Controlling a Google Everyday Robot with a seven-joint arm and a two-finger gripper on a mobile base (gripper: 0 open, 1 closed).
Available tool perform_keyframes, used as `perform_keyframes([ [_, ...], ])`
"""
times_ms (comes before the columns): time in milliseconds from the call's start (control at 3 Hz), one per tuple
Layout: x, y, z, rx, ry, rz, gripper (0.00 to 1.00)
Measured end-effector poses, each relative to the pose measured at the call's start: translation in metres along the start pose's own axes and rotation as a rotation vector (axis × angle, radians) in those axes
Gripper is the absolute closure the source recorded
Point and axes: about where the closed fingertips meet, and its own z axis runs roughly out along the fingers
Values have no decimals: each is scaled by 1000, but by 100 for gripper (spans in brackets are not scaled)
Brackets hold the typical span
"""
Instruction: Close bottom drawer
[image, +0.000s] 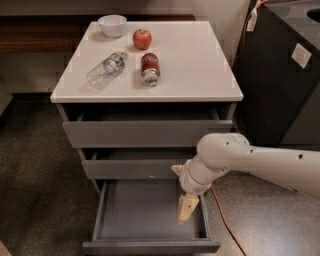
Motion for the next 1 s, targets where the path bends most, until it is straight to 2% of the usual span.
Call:
perform_keyframes([
  [333, 2, 5, 37, -19, -21, 14, 0],
  [667, 1, 20, 81, -47, -43, 11, 0],
  [1000, -1, 32, 113, -69, -48, -8, 0],
])
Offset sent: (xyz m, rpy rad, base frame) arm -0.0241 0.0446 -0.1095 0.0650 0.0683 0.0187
